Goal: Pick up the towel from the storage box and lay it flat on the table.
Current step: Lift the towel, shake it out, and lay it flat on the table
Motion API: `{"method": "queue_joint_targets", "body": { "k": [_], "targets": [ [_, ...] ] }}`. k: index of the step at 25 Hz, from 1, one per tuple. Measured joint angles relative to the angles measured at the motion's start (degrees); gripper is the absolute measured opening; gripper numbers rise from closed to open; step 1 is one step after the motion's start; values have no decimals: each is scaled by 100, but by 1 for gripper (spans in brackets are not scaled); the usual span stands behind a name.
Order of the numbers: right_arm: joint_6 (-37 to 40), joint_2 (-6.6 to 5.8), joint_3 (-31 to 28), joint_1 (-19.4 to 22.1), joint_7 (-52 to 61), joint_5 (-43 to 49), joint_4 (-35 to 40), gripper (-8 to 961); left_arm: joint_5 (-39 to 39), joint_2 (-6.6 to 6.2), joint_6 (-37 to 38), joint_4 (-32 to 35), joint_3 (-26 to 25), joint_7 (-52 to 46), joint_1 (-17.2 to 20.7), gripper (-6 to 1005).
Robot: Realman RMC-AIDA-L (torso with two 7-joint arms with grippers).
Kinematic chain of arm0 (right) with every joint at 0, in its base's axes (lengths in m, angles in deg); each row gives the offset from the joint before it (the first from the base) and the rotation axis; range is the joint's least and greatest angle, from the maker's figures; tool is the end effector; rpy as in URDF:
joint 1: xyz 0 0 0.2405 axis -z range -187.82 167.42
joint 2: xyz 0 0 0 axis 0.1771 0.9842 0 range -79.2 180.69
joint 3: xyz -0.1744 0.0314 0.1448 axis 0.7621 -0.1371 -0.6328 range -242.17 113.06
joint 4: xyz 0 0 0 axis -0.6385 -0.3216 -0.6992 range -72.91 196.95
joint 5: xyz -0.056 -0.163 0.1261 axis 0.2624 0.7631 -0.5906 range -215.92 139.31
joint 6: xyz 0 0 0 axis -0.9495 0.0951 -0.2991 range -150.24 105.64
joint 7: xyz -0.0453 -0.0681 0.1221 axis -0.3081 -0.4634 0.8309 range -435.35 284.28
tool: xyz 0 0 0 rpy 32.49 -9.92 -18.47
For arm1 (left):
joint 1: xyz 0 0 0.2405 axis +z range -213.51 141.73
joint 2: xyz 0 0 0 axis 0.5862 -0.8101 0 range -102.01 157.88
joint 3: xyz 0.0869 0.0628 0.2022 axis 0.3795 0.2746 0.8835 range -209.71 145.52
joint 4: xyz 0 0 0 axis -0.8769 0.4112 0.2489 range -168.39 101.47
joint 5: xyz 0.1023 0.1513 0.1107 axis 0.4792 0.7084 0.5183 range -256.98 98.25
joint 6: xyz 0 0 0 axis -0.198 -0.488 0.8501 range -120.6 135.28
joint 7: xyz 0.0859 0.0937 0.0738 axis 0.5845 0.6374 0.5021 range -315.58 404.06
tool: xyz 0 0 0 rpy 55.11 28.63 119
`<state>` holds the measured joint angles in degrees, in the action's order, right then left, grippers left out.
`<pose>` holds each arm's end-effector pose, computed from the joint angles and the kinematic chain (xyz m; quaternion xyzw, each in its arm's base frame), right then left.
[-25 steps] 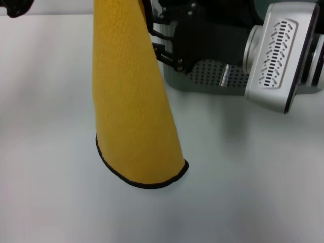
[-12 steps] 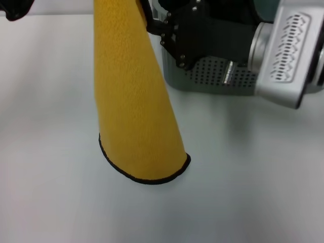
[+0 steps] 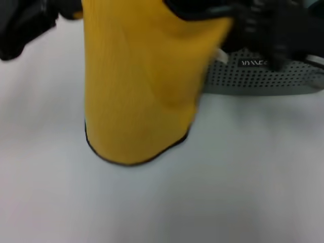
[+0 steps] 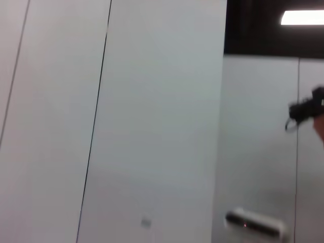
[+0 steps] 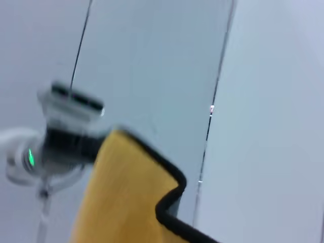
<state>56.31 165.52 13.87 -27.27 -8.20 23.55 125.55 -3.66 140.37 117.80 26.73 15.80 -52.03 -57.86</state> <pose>0.1311 0.3205 0.0569 -0.8833 -0.0336 0.4179 0.2099 -0.1651 0.2892 0.1398 -0.8904 -0.0729 -0.4435 0.0711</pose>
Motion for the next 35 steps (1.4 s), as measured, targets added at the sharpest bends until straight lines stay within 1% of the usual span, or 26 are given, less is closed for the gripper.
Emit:
{"method": "queue_joint_targets", "body": {
  "k": [1,3,5,7,9,11,13,15,17,19,21,24,26,28,31,33,35],
  "targets": [
    [417,-53,-292,38,360,124,-74,9,106,-26,23,85,12,-45,13,15],
    [1042,-127,-661,81,868,287,-150,9,374,-64,145,310,61,-163,-10,15],
    [1598,-150,-909,132,1244,351,-175,10,597,-64,225,522,158,-288,-56,15],
    [2081,-141,-1136,202,1601,363,-161,10,876,-26,248,832,318,-459,-109,15],
    [2336,-107,-1327,254,1845,363,-137,11,1169,70,219,1202,394,-594,-144,15],
    [2452,-62,-1578,293,1981,361,-159,11,1414,199,101,1452,374,-640,-184,15],
    [2428,-49,-1776,303,2012,354,-200,12,1781,321,-263,1632,328,-627,-294,15],
    [2371,-49,-1954,285,2018,354,-238,12,2026,369,-603,1671,322,-596,-403,16],
    [2349,-50,-2115,239,2020,357,-259,13,2201,378,-868,1642,322,-561,-535,16],
    [2342,-56,-2180,220,2025,378,-243,13,2260,355,-955,1598,323,-540,-641,15],
    [2385,-63,-2185,247,2066,428,-204,14,2264,338,-940,1607,331,-541,-661,15],
    [2646,-62,-2191,371,2283,664,-135,14,2248,327,-646,1639,363,-558,-620,15],
    [2939,-47,-2199,534,2549,960,75,15,2133,326,-128,1651,358,-561,-520,16],
    [3200,-5,-2188,777,2777,1123,470,15,2021,330,200,1693,383,-569,-418,16],
    [3581,40,-2291,1236,3247,950,1249,16,1682,345,520,1975,507,-674,-172,16],
    [3754,44,-2573,1382,3633,758,1681,17,1457,345,557,2187,594,-856,-59,16],
    [3818,47,-2898,1422,3953,720,1986,17,1379,359,538,2396,692,-1192,-34,16]
  ]
}}
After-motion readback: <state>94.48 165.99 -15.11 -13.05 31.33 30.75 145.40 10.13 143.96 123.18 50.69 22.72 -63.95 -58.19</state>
